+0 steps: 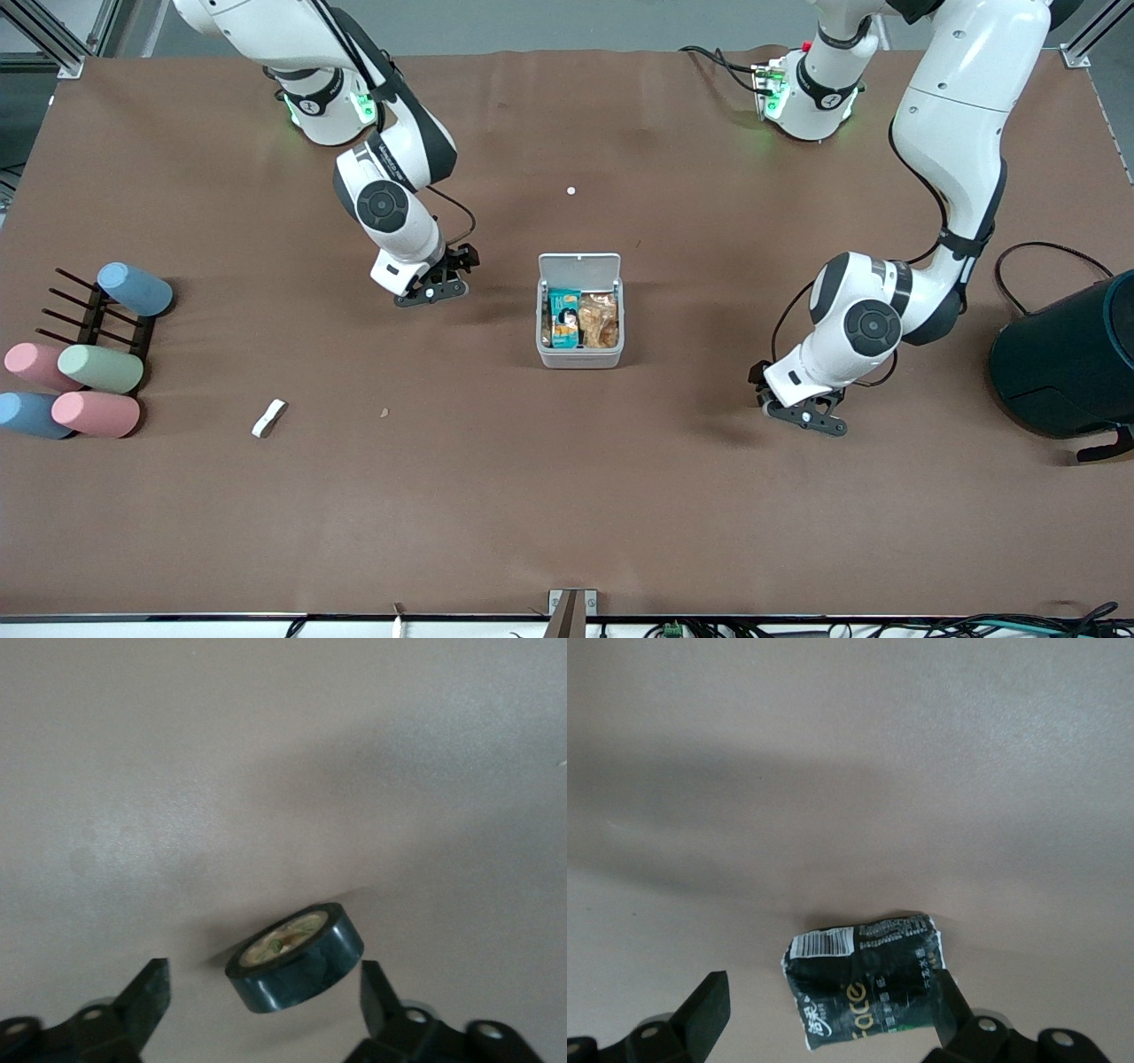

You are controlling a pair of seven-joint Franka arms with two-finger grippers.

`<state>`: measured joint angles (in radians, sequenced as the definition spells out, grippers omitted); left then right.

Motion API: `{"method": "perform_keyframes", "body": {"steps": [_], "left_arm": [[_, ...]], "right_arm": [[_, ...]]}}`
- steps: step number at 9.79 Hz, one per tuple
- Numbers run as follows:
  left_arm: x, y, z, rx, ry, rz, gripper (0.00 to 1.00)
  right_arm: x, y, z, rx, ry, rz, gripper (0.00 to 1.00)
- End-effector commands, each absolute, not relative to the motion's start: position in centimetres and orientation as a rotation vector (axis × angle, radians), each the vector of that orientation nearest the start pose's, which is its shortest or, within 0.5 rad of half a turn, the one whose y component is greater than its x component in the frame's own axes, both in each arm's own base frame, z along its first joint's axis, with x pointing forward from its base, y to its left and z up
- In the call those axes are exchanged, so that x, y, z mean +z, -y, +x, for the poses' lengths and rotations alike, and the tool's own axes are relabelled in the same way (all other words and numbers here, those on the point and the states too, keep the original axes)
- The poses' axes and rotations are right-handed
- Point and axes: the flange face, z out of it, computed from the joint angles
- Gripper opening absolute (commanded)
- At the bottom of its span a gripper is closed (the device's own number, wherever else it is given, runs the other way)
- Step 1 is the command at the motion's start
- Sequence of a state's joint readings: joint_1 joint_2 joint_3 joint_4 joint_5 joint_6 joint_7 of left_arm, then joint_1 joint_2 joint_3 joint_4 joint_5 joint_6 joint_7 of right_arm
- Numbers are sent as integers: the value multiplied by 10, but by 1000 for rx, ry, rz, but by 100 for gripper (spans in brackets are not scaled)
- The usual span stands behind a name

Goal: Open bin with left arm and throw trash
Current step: 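Reach the tape with the left gripper while the right gripper grips the wrapper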

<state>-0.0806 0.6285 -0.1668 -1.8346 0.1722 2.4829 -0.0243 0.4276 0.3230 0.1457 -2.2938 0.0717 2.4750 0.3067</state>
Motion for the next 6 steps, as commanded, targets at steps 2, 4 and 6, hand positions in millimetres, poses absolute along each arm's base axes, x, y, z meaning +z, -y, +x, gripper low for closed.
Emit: {"method": "perform_keyframes", "body": {"steps": [2,4,6], "left_arm": [[198,162,627,-80,-519,-3087,8],[204,165,629,-95,-493,-3090,0],[210,164,631,-105,-479,-3093,0]], "right_arm": [[191,-273,432,257,312,-3110,99],[188,-272,433,261,311,-3112,99],[186,-272,432,263,312,-3113,99]]}}
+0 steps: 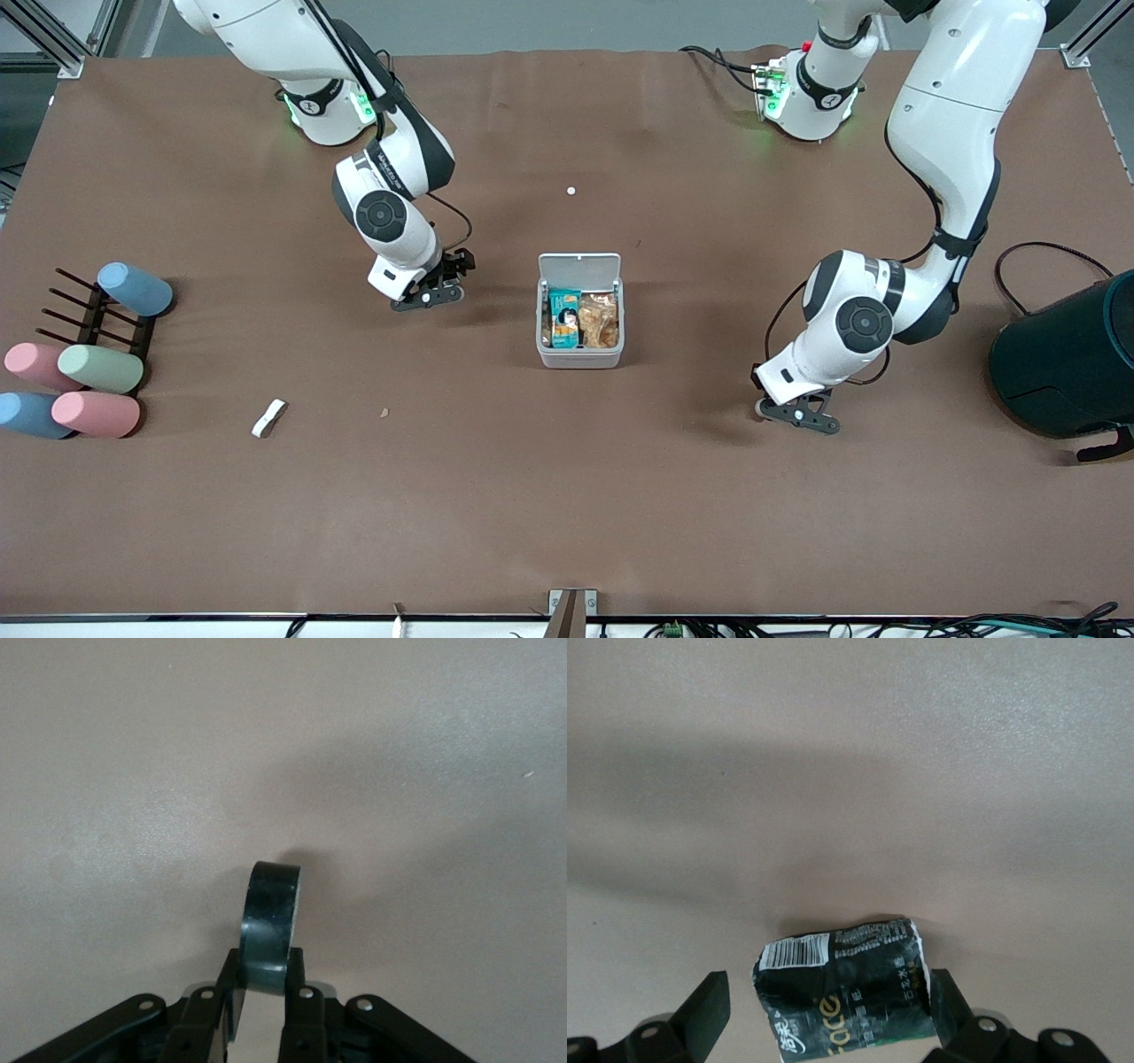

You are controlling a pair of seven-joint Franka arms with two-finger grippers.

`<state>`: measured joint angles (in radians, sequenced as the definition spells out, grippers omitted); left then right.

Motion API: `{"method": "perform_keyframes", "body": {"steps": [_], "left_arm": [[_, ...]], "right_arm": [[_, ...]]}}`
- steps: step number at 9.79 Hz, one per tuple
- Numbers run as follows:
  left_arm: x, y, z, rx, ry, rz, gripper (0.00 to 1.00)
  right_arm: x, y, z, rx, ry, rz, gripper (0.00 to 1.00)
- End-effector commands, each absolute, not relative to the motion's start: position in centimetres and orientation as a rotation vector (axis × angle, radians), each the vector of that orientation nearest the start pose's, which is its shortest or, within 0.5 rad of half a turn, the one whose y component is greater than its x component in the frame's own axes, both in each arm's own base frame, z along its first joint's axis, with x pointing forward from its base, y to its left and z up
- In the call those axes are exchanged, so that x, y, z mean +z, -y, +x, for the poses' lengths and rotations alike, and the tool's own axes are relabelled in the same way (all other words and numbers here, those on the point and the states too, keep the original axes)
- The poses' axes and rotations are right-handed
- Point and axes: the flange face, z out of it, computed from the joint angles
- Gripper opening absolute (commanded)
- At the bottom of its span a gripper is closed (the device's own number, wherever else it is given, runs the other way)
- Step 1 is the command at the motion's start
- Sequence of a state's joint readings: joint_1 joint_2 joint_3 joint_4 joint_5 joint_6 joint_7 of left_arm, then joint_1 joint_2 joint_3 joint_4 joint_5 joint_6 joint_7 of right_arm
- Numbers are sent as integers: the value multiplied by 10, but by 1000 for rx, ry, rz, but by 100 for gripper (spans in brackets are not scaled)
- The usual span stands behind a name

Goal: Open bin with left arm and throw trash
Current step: 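Grasp the tape with the left gripper while the right gripper lifts the wrapper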

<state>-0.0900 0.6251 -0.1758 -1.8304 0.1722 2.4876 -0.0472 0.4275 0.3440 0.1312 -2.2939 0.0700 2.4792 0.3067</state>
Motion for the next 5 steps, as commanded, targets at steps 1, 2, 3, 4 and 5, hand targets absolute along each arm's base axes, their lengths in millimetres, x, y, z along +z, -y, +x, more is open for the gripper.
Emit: {"method": "perform_keyframes", "body": {"steps": [1,2,3,4,5], "left_arm": [[217,164,631,-98,-479,-3088,0],[232,170,632,-96,-488,-3088,0],[243,173,632,-95,-490,-3090,0],[251,173,631,-90,-491,-3085,0],[260,173,631,-95,-492,-3081,0]], "right_arm": [[184,-272,432,265,312,-3113,99],[180,-270,432,271,311,-3116,99],[179,-268,433,271,311,-3120,97],[178,-268,433,273,313,-3120,95],[177,-269,432,276,315,-3121,93]]}}
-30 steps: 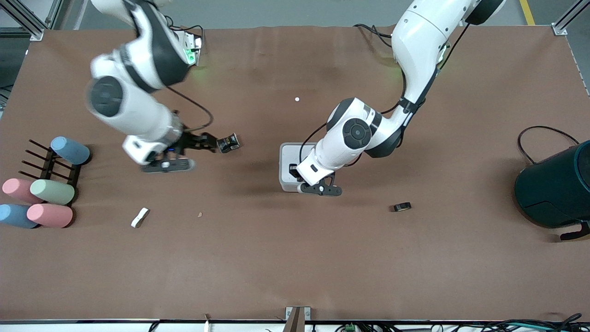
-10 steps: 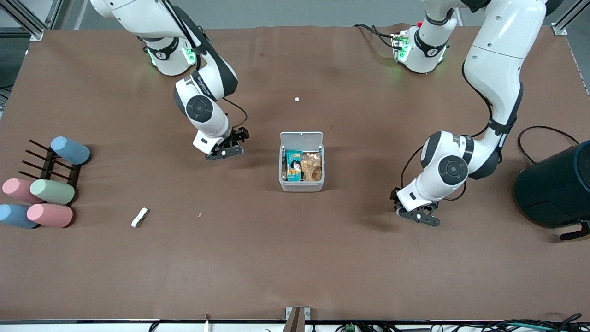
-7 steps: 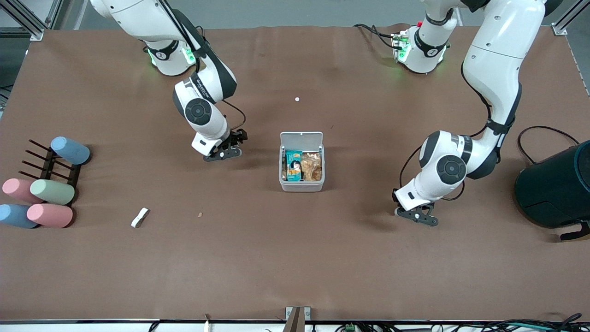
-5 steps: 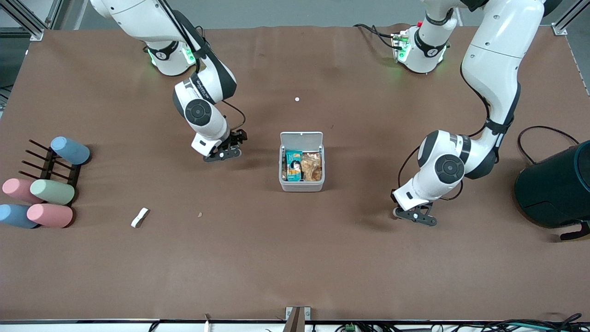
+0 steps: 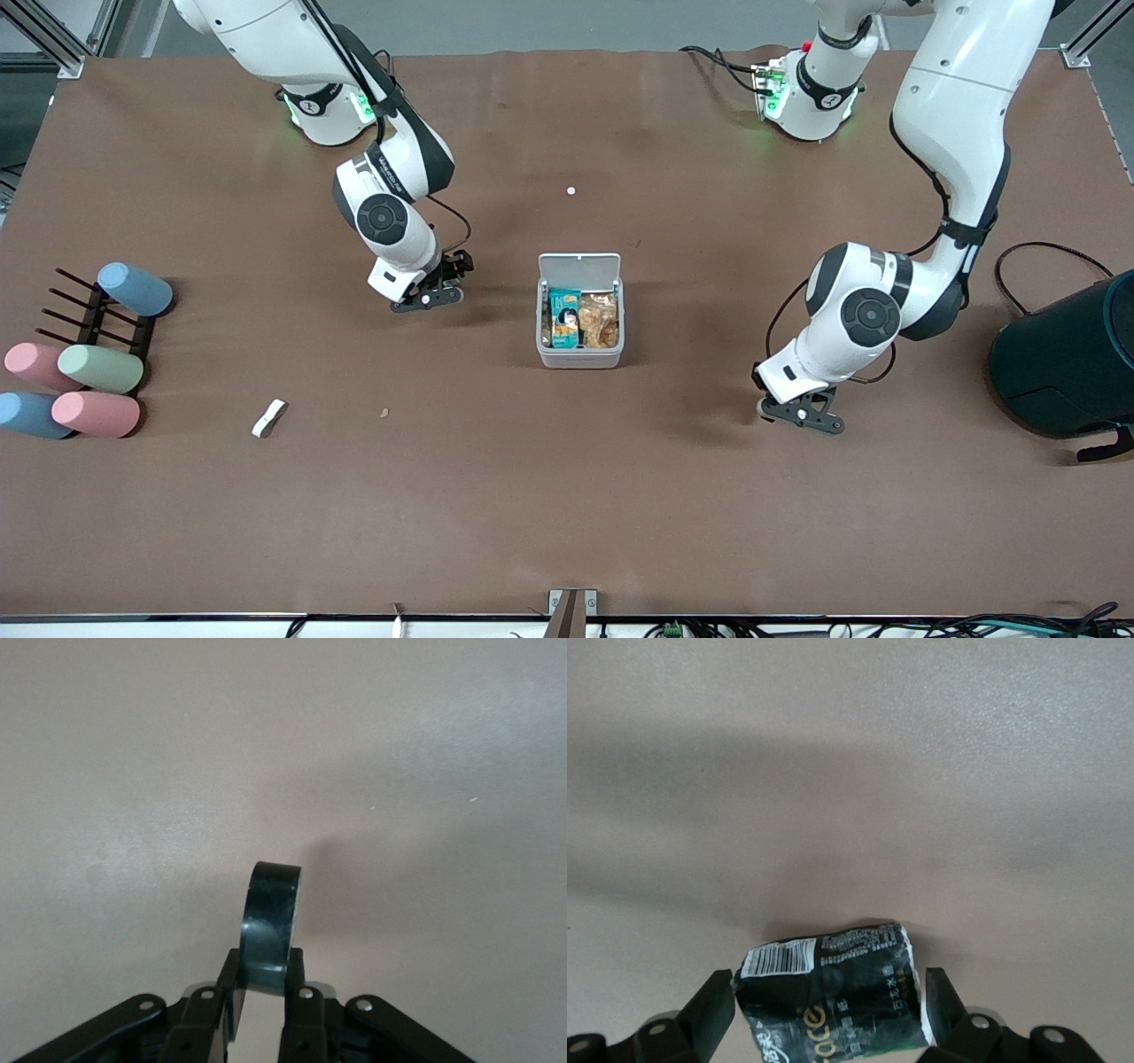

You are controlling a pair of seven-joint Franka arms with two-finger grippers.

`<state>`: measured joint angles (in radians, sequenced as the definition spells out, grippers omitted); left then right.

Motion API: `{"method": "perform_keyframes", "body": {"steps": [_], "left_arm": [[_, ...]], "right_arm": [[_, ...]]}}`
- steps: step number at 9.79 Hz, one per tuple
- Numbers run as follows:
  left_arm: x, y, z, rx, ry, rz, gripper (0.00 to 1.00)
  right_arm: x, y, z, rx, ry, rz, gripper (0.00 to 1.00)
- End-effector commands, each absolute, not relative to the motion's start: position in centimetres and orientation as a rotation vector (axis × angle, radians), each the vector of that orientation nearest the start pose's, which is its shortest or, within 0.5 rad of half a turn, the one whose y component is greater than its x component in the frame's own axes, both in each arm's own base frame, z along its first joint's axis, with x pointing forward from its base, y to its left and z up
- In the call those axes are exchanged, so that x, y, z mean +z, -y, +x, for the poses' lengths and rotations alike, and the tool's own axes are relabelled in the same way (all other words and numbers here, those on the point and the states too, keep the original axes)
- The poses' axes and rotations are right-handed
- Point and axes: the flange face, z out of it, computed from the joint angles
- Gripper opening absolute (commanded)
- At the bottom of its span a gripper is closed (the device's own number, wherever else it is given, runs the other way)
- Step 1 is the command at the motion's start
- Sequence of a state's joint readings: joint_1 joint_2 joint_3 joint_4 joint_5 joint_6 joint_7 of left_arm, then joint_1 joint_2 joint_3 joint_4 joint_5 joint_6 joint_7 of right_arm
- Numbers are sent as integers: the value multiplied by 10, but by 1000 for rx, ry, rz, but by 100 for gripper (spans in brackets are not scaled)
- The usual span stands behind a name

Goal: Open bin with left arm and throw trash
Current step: 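Grasp the tape with the left gripper while the right gripper lifts the wrapper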

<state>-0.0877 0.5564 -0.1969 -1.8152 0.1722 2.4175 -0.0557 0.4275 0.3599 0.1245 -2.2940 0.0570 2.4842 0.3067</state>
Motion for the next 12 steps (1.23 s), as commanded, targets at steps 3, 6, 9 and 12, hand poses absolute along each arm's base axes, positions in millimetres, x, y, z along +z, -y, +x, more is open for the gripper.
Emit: {"method": "perform_keyframes", "body": {"steps": [3,6,9,12], "left_arm": [[274,175,633,-80,-493,-3072,0],[298,180,635,-16,-500,-3061,0],[326,187,637,40,-480,-3082,0],[357,192,637,80,-437,-3121,0]], "right_arm": [[175,-268,431,287,297,-3125,39],[193,-270,448,229,207,-3124,4],[285,-304,525,47,-99,-3061,0],[383,-351,588,-122,-350,-2863,0]]}}
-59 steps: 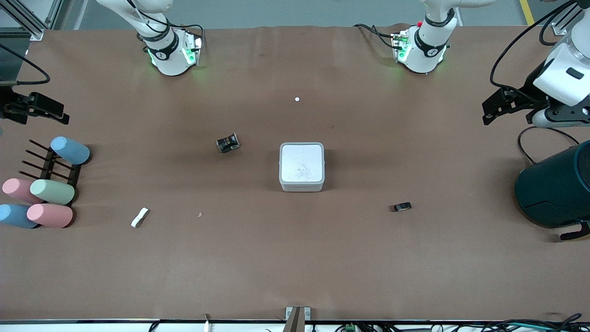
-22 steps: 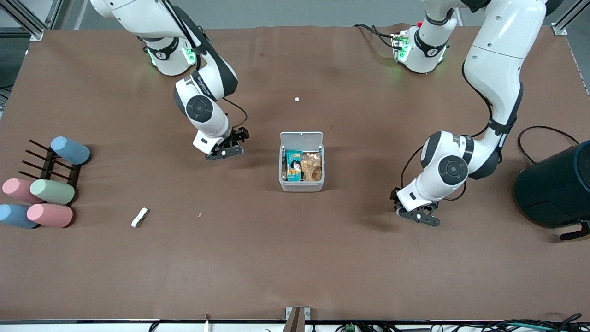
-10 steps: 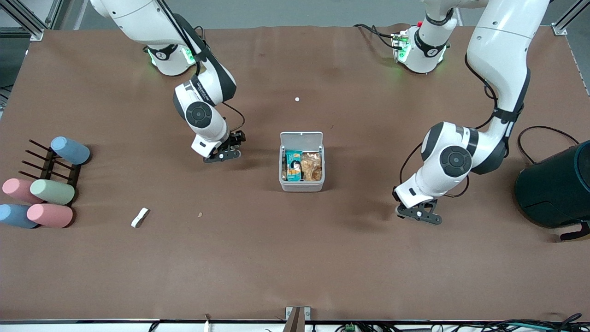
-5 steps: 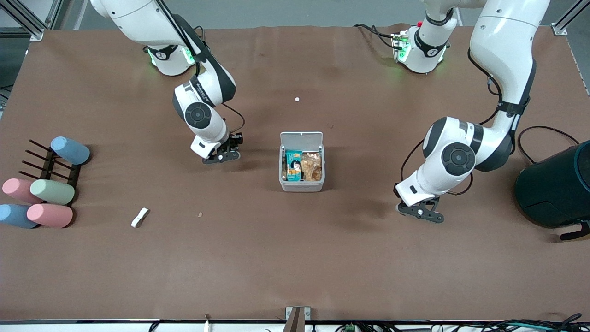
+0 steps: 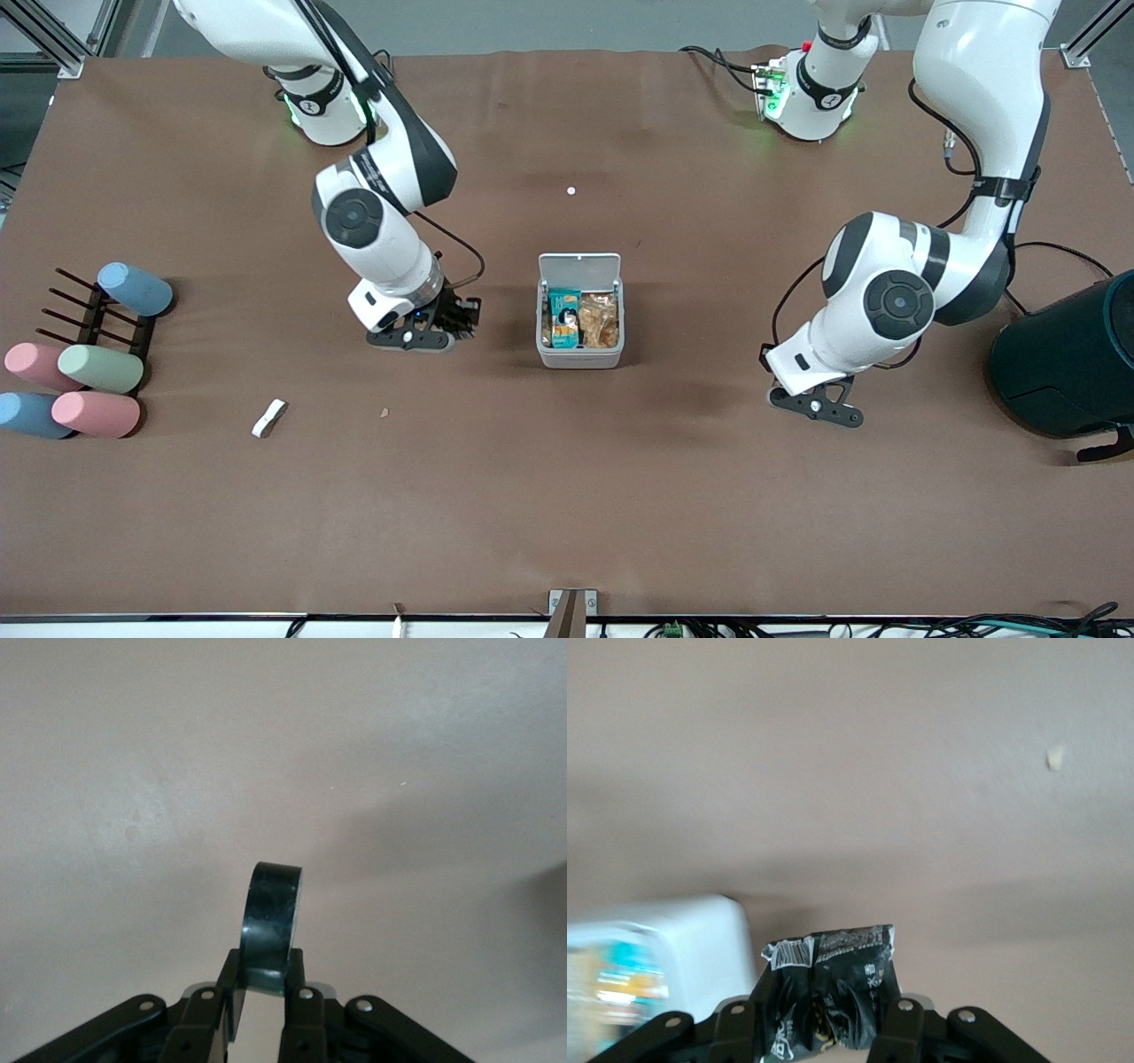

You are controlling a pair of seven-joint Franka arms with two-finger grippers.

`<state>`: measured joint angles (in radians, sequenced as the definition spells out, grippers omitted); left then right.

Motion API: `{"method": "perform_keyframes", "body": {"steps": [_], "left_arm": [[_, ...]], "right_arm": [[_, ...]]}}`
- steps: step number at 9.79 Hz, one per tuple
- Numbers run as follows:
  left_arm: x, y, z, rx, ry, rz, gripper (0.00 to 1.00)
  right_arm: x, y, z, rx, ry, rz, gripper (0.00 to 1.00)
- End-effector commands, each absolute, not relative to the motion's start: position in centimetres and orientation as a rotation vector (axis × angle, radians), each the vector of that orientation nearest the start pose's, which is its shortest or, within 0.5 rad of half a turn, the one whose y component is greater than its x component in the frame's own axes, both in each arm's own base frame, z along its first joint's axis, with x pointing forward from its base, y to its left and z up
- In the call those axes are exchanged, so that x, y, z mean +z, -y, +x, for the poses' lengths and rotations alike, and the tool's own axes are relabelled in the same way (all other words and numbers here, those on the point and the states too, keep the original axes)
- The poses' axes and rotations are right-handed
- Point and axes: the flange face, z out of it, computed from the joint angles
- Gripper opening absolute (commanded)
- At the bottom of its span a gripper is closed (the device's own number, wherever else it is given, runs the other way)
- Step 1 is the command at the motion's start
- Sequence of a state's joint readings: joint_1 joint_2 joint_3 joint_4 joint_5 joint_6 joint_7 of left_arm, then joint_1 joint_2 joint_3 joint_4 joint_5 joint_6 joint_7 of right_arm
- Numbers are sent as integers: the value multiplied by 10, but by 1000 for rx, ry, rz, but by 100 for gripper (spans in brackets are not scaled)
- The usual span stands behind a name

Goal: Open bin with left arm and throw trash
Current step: 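Carry the black wrapper over the bin and open the right gripper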

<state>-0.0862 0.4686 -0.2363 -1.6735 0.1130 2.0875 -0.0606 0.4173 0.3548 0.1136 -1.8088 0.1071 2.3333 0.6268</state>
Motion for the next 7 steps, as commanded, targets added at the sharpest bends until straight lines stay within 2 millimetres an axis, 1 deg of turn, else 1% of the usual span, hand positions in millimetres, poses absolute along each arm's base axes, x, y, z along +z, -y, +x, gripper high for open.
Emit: {"method": "perform_keyframes", "body": {"steps": [1,2,3,4,5,6,7], "left_arm": [[365,192,636,95,-425,-3130,0],[372,192,634,94,-426,-3130,0],[375,191,632,113,-418,-3135,0],[380,194,631,121,-409,-3156,0],[380,195,628,151,-393,-3155,0],[378,196,625,187,-327,-3170,0],[373,206,621,248,-264,-3223,0]], "right_arm": [[394,-390,588,-139,-362,-2825,0],[389,-432,573,-125,-393,-2812,0],[373,-459,557,-98,-375,-2826,0],[361,-478,540,-72,-337,-2842,0],[346,-486,531,-50,-311,-2872,5],[330,-489,521,-9,-291,-2906,8],[318,-489,512,32,-280,-2936,14]]}}
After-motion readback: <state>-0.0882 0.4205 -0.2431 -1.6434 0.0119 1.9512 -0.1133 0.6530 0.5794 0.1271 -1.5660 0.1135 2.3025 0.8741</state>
